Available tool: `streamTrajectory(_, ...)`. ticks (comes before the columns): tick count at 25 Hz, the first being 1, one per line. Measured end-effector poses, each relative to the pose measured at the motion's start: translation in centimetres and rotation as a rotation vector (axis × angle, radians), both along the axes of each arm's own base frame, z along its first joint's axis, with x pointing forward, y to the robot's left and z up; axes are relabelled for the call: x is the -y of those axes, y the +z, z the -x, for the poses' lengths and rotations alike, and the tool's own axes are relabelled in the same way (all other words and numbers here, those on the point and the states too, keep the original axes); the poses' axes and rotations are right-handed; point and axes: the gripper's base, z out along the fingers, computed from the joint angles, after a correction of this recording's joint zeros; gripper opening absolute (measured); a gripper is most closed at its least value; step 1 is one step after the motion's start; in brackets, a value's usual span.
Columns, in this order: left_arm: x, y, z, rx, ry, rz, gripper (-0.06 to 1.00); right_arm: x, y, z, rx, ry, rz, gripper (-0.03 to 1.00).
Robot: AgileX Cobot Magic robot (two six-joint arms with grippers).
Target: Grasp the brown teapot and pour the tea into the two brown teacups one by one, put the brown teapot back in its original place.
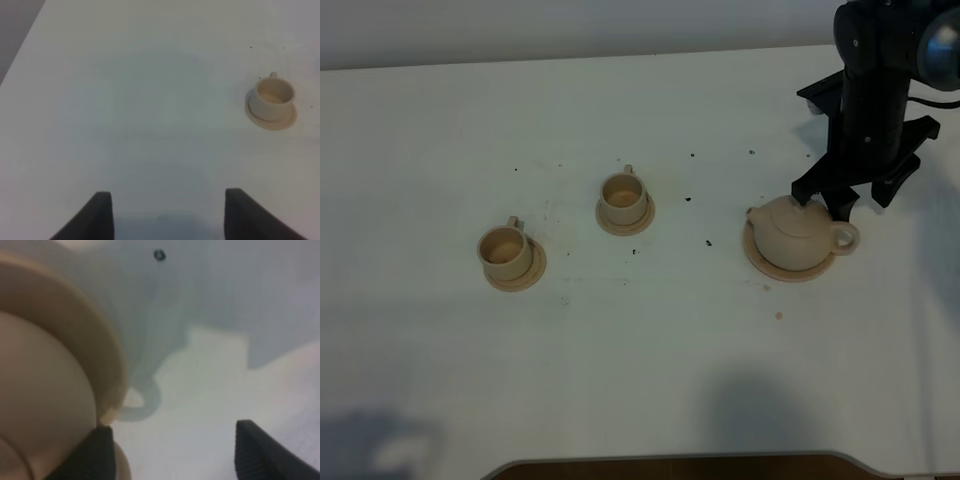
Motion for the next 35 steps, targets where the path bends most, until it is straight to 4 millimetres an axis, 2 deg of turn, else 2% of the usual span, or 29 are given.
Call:
streamTrajectory(5, 0.0, 0.0, 0.0, 0.0, 0.0, 0.0, 0.5, 0.5, -0.9, 1.5, -0.026, 0.007, 0.026, 0.54)
streamTrajectory(15, 0.0, 0.0, 0.0, 0.0, 0.0, -0.001, 0.5, 0.4, -0.6, 2.1, -0.028, -0.002, 0.041, 0.54)
streamTrajectory(20, 0.0, 0.0, 0.0, 0.0, 0.0, -0.001, 0.5, 0.7, -1.2, 3.4, -0.044, -0.003, 0.041, 0.54)
streamTrajectory(25, 0.0, 0.0, 0.0, 0.0, 0.0, -0.001, 0.5, 0.7, -0.7, 4.2, -0.027, -0.026, 0.012, 0.54)
streamTrajectory(35, 0.0, 0.0, 0.0, 0.0, 0.0, -0.001, 0.5, -1.7, -0.6, 5.1, -0.054, -0.01, -0.037, 0.54)
